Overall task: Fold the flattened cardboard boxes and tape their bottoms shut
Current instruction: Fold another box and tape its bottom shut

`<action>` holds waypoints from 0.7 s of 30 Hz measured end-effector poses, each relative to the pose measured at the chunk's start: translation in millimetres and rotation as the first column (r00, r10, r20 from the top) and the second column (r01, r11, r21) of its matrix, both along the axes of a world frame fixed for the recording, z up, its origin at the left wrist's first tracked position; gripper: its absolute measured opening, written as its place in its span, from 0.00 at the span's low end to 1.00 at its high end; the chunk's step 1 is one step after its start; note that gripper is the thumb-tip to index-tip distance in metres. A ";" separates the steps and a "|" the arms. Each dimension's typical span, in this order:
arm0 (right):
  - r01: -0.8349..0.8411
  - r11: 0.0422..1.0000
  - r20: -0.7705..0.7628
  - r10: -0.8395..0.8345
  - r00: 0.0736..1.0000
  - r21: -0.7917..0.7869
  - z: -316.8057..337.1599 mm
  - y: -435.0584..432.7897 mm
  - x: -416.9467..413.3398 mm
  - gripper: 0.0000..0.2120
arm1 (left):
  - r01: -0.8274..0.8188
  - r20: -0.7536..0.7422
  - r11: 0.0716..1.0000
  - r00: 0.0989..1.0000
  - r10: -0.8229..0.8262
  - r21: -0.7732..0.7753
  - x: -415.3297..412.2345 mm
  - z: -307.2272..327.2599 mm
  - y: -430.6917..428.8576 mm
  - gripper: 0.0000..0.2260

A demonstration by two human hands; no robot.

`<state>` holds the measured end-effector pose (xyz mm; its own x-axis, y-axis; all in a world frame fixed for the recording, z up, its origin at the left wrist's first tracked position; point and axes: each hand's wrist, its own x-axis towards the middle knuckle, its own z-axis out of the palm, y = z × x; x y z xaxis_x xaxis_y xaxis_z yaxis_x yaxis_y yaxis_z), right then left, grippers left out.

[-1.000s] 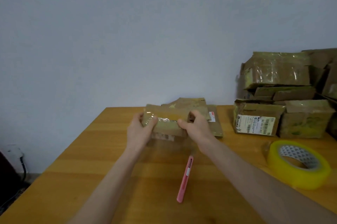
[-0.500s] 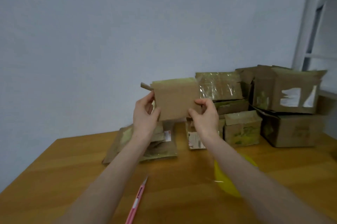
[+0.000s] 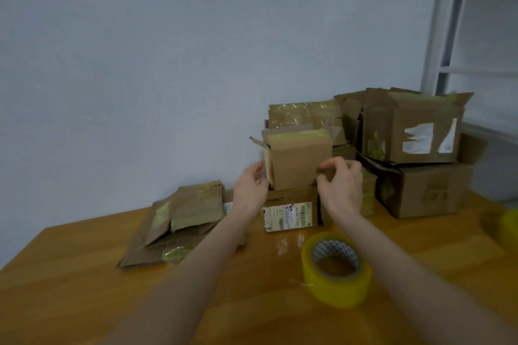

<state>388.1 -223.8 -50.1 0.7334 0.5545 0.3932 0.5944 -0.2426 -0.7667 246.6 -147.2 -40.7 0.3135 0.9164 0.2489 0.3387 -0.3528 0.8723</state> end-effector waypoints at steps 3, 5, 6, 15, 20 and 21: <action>-0.139 0.986 0.091 0.131 0.987 0.089 -0.2 -1.9 -28.1 0.04 | -0.029 -0.060 0.991 0.997 0.037 0.128 -23.2 1.0 -2.1 0.19; -0.348 0.933 0.136 0.334 0.933 0.090 -4.3 7.7 -57.8 0.05 | -0.055 -0.116 0.978 0.990 0.079 0.200 -48.7 -3.2 3.7 0.18; -0.434 0.898 0.128 0.424 0.897 0.069 -7.7 15.7 -73.5 0.06 | -0.083 -0.156 0.970 0.980 0.121 0.227 -64.4 -5.9 9.2 0.17; -0.554 0.807 -0.375 0.458 0.806 -0.204 -44.6 123.6 -146.2 0.31 | -0.411 -0.417 0.910 0.819 0.394 0.054 -216.6 -60.7 91.0 0.21; -0.610 0.782 -0.644 0.403 0.651 -0.128 -58.6 168.4 -167.6 0.21 | -0.313 -0.364 0.933 0.902 0.233 -0.177 -235.8 -83.2 103.7 0.28; -0.615 0.785 -0.663 0.420 0.620 -0.077 -58.7 171.9 -172.7 0.17 | -0.328 -0.326 0.923 0.911 0.254 -0.199 -238.9 -82.2 104.1 0.30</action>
